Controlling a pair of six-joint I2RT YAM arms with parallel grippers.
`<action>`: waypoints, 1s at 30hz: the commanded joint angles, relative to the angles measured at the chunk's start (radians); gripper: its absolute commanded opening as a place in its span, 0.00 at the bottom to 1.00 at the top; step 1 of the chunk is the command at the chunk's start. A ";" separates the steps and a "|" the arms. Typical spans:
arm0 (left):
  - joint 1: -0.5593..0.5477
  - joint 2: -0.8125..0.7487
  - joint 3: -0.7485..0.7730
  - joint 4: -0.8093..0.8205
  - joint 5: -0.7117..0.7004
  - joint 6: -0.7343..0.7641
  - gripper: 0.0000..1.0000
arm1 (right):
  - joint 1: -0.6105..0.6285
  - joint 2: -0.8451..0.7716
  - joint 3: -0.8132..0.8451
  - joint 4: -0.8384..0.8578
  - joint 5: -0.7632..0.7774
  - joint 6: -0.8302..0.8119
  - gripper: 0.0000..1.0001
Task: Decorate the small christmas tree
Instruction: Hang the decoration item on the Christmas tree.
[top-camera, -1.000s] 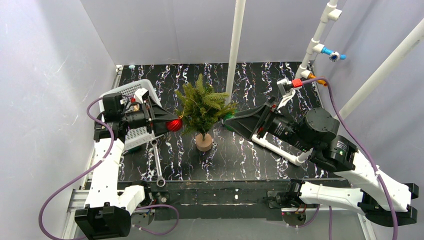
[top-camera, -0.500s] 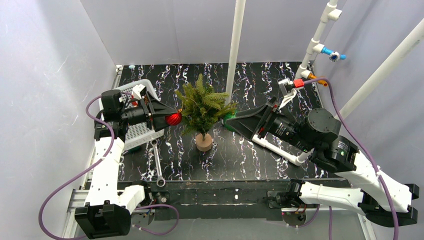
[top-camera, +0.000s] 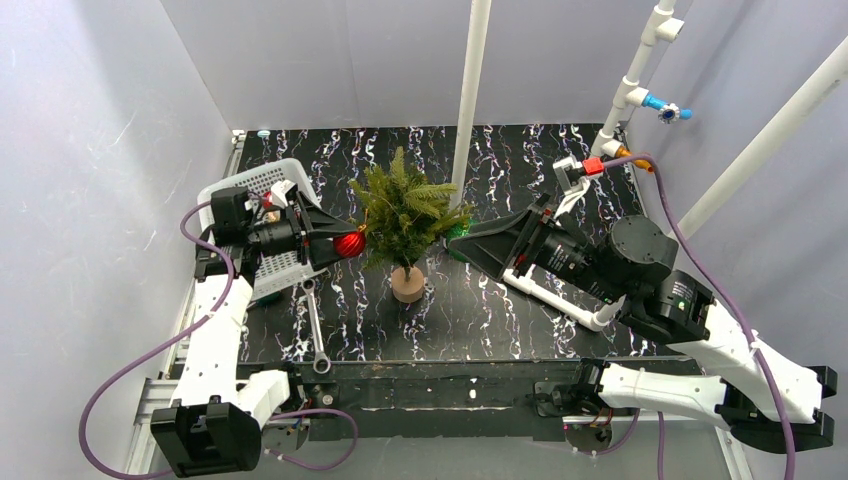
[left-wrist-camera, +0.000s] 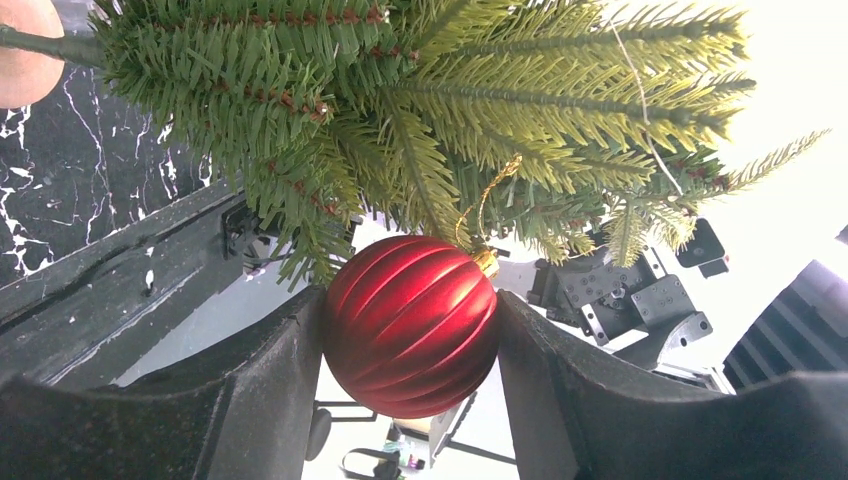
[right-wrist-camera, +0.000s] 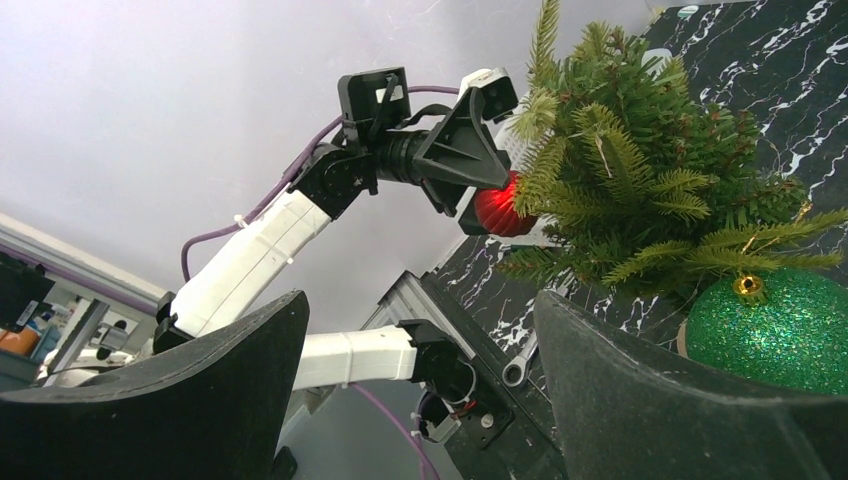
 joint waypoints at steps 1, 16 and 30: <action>-0.002 -0.028 -0.006 0.022 0.052 -0.025 0.00 | 0.001 0.003 0.024 0.041 0.002 -0.004 0.91; -0.002 -0.116 -0.112 0.425 -0.066 -0.376 0.00 | 0.002 -0.006 0.021 0.026 -0.026 -0.007 0.91; -0.058 -0.285 -0.045 -0.003 -0.153 -0.102 0.00 | 0.001 0.005 0.031 0.011 -0.082 -0.013 0.92</action>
